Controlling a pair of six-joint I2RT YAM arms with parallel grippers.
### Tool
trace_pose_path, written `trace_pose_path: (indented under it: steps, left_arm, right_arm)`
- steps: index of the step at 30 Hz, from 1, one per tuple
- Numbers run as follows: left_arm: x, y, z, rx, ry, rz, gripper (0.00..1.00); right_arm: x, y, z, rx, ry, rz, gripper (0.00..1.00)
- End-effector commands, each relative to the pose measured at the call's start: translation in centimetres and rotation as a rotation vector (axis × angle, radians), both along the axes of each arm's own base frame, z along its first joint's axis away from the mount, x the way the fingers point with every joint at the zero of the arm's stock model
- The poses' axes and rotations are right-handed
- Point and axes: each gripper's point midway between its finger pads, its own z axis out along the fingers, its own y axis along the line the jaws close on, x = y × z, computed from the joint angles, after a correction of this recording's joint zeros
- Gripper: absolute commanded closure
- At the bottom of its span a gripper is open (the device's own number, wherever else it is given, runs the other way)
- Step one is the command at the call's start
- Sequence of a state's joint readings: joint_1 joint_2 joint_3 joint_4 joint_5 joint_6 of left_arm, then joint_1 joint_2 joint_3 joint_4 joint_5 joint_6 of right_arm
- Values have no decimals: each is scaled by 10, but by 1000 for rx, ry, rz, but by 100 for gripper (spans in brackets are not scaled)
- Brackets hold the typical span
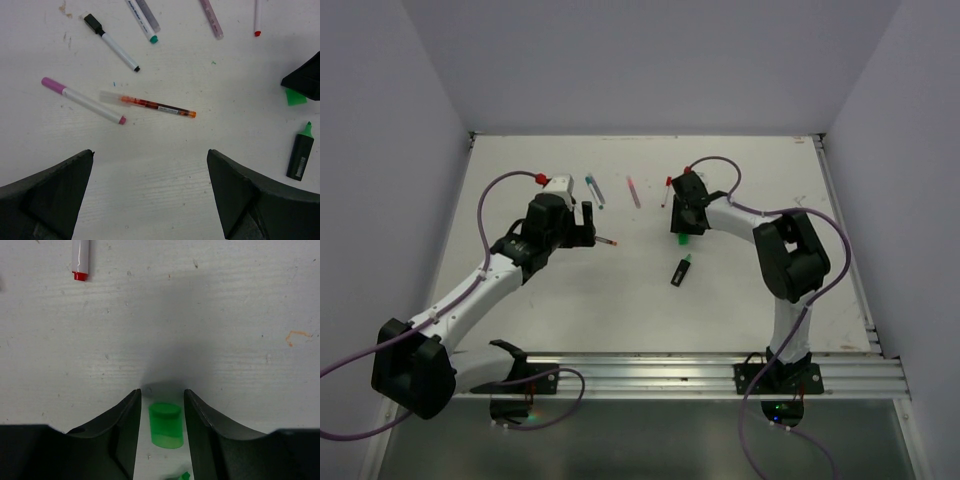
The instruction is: Open the pen caps
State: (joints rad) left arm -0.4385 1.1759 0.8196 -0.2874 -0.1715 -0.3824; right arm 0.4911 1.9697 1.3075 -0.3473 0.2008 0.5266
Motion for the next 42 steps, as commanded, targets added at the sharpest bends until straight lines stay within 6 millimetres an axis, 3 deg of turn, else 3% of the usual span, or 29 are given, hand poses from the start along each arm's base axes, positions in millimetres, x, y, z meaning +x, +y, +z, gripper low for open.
trace_pose_path:
  steps: [1,8,11,14,15,17,18,19,21,22,23,25,28,32,36,42]
  left_arm:
    - [-1,4,-1,-5,-1,21,0]
    - [-3,2,-6,-18,17,20,0]
    - [-5,0,-11,-41,38,31,0]
    - [-7,4,-21,-56,77,88,0]
    - [-9,6,-28,-60,105,125,0]
    - [-8,12,-33,-45,117,164,0]
    - [-10,13,-40,-46,145,191,0]
    - [-9,17,-40,-40,145,223,0]
    - [-9,23,-45,-43,169,286,1]
    - [-7,29,-49,-30,175,324,1]
    - [-5,31,-49,-34,175,346,2]
    - [0,33,-55,-59,184,377,2]
    - [9,40,-64,-83,198,425,3]
    - [22,51,-79,-106,227,481,12]
    - [36,52,-99,-105,277,509,21]
    - [60,52,-105,-127,292,531,31]
  right_arm:
    - [3,0,1,0,4,-51,58]
    - [-6,-12,4,-23,-1,-95,57]
    - [-2,-10,18,-8,-36,-81,55]
    - [6,-5,56,32,-124,-50,48]
    - [8,-5,78,51,-171,-42,45]
    - [8,-8,99,48,-220,-21,37]
    - [6,-10,123,57,-274,-7,32]
    - [6,-13,134,55,-302,-7,29]
    - [0,-17,152,62,-351,7,20]
    - [-4,-21,174,73,-405,16,9]
    - [-9,-24,177,71,-414,18,4]
    - [-16,-31,201,88,-476,23,2]
    - [-28,-39,208,86,-501,24,2]
    - [-45,-56,221,55,-553,29,1]
    - [-54,-72,223,6,-582,18,2]
    - [-62,-82,217,-18,-584,17,1]
